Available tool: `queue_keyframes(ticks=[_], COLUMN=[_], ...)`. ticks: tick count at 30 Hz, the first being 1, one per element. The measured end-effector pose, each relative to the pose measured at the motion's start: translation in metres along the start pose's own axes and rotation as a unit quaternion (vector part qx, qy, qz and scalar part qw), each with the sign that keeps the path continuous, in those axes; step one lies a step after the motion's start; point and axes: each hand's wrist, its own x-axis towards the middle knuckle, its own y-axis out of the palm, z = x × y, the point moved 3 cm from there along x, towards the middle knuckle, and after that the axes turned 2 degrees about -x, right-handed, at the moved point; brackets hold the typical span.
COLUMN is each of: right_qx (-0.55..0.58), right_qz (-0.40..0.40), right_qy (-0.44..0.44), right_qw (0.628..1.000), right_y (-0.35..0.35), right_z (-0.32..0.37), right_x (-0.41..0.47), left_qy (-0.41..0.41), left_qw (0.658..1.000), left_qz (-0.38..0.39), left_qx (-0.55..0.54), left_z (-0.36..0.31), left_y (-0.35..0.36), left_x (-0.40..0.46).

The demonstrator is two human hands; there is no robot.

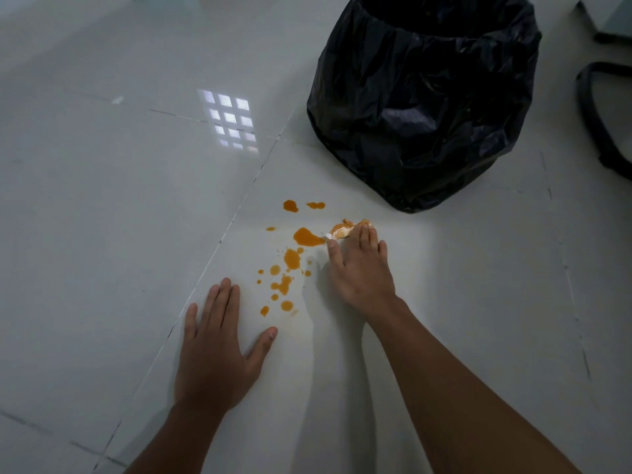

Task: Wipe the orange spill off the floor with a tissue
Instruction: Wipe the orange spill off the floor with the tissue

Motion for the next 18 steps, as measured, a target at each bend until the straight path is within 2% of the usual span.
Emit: queue_keyframes(ticks=[5,8,14,18], right_qx=[-0.031,-0.017,-0.038,-0.062], right_qz=[0.006,-0.011,0.008,0.031], right_qy=[-0.048,-0.034,-0.015,-0.072], right_qw=[0.998,0.999,0.999,0.995], right_y=[-0.009,-0.004,0.015,0.011], right_z=[-0.006,0.004,0.028,0.026], right_x=[0.016,0.013,0.014,0.032], left_qy=[0.001,0.002,0.001,0.006], left_qw=[1.000,1.000,1.000,1.000], left_qz=[0.006,0.007,0.007,0.002], left_qx=[-0.003,-0.002,-0.001,-0.004], left_z=[0.001,0.000,-0.001,0.000], left_y=[0.001,0.000,0.000,-0.001], left_x=[0.001,0.001,0.000,0.001])
